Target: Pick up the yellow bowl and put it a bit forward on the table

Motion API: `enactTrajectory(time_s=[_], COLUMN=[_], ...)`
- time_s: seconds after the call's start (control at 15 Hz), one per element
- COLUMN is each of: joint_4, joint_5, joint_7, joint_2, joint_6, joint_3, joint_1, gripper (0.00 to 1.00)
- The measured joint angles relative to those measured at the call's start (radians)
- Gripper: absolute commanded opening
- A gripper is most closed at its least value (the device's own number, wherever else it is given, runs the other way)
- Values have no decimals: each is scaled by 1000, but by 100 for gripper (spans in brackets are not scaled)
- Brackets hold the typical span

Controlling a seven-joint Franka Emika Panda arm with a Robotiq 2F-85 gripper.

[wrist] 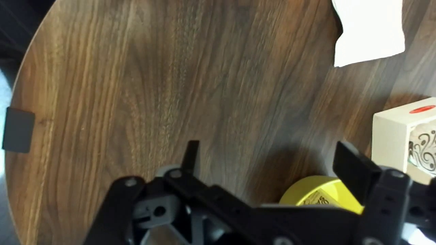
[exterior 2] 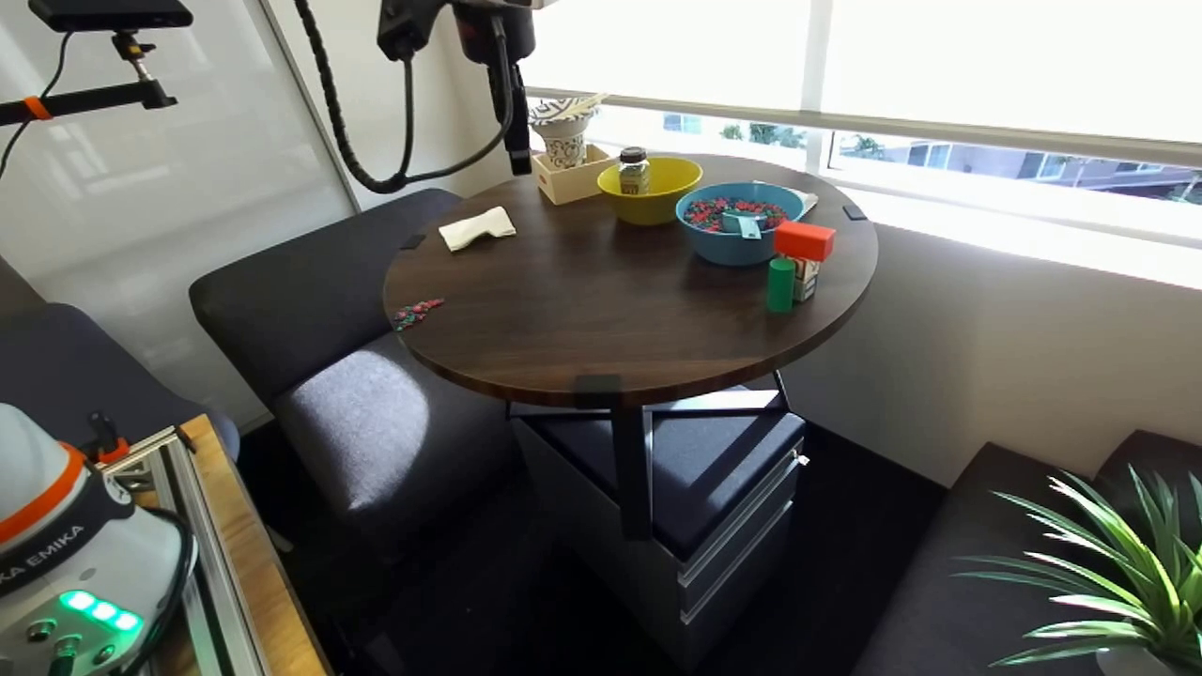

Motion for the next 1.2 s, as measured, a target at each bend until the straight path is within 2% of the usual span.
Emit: enactTrajectory(time_s=[0.33,0.67,0.93,1.2], joint_4=[257,257,268,283], joint_5=[63,77,120,123], joint_7=[115,123,298,506], joint_2=[279,265,288,350], joint_6=[-149,-146,-79,109], joint_3=[29,29,31,42], joint_1=[-2,-8,-10,22], gripper=[100,100,100,100])
